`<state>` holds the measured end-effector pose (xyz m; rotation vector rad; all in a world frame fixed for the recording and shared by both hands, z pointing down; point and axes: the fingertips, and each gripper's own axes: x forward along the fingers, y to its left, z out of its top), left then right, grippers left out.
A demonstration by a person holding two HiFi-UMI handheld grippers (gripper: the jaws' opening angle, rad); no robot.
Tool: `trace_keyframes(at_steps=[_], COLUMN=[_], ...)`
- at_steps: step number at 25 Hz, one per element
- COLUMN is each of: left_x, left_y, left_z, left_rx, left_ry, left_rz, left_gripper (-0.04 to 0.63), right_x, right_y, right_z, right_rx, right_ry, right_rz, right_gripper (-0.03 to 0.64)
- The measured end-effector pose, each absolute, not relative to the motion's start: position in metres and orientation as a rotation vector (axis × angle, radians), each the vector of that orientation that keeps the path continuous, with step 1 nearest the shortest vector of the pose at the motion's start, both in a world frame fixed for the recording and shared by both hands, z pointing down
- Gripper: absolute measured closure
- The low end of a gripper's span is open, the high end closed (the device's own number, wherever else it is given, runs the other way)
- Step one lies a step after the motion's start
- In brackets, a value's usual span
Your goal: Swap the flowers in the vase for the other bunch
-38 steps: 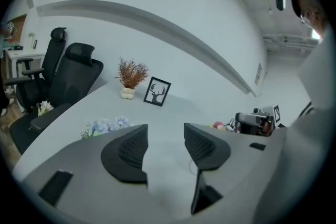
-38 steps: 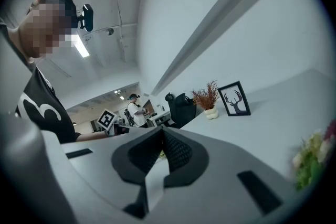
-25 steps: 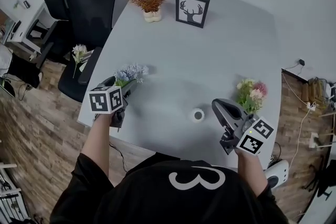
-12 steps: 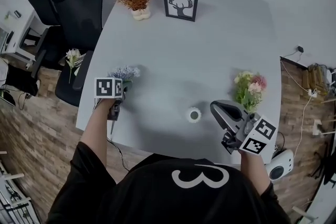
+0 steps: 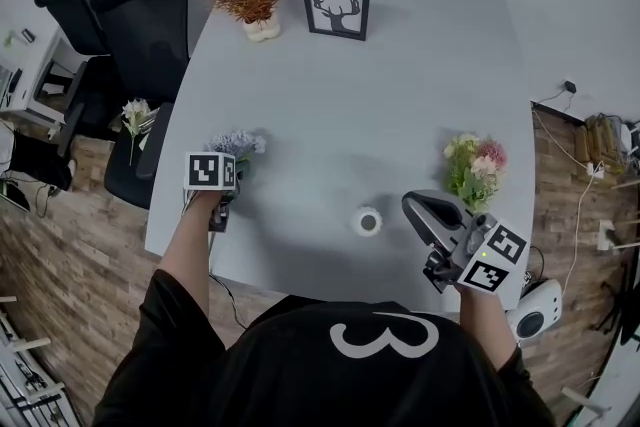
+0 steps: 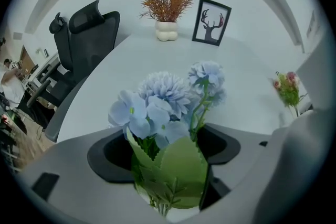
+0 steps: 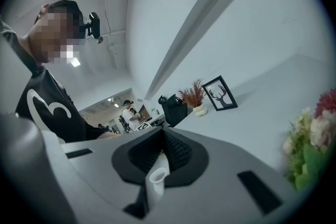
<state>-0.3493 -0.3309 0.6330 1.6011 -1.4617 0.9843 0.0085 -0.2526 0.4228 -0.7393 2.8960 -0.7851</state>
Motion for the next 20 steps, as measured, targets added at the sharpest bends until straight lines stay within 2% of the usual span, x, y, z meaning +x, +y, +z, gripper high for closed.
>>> trace_keyframes(at_steps=[3,8,10,12,20], left_x=[-0.345,-0.337,-0.337,-0.337,-0.331], left_y=[-0.332,-0.335,-0.335,-0.336,-0.332], left_z=[0.632,0.628,0.628,0.629,0.599], left_rx=[1.631,1.669,1.671,1.673,1.754], left_ry=[-1.447,-1.449,-1.475,-1.497,-1.596], left_rz=[0.988,1.033,1.083,1.121,1.102], left_gripper=[0.253,0.379,0.45,0.483,0.519], right_x=[0.005,-0.001,-0.001,0.0,-0.002], right_y=[-0.252,-0.252,-0.252,-0.252,-0.238], right_z=[0.425,0.425,0.425,0.426,0.42], right_rx=[-0.735,-0.726,-0.733,-0.739,-0.723], right_ry=[2.898,2.912,2.917,2.924,2.934], right_rz=[-0.799,-0.804,-0.806,-0.807,-0.787], right_gripper=[0.609,0.609,0.609,0.609,0.609])
